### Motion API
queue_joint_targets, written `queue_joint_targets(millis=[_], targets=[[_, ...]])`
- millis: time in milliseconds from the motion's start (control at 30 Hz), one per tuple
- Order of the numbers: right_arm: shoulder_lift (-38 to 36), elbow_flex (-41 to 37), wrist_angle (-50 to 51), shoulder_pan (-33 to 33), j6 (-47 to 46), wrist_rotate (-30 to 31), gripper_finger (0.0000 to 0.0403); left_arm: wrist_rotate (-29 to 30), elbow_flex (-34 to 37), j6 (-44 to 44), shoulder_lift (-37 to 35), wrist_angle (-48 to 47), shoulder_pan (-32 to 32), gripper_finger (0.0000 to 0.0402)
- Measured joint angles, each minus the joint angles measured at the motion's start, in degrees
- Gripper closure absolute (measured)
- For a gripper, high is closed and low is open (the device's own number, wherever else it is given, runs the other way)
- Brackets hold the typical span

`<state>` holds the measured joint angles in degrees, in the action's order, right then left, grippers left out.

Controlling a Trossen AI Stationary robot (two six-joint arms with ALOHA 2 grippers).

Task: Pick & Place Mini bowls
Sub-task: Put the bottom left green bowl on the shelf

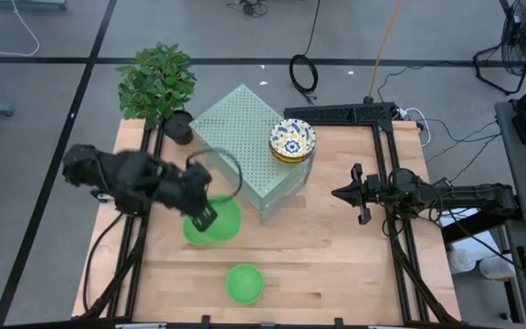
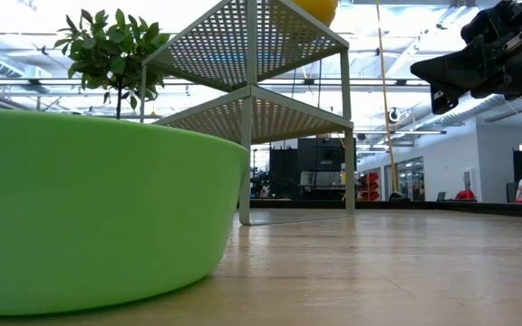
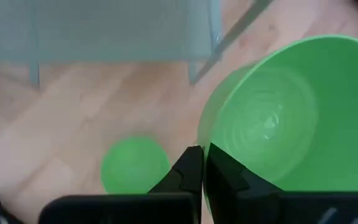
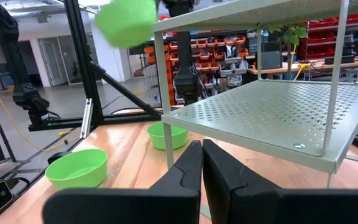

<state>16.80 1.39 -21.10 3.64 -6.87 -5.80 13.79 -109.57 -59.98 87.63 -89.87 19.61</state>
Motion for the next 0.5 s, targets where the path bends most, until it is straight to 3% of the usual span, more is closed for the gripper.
queue_joint_targets(millis=[300,500], targets=[[0.0,0.0,0.0,0.0,0.0,0.0,0.0403,-0.2,-13.0,10.0,-0.1,-0.2,-16.6,0.0392],[0.0,0.0,0.0,0.0,0.0,0.0,0.0403,-0.7,-16.0,10.2,-0.1,-0.1,-30.1,0.0390]])
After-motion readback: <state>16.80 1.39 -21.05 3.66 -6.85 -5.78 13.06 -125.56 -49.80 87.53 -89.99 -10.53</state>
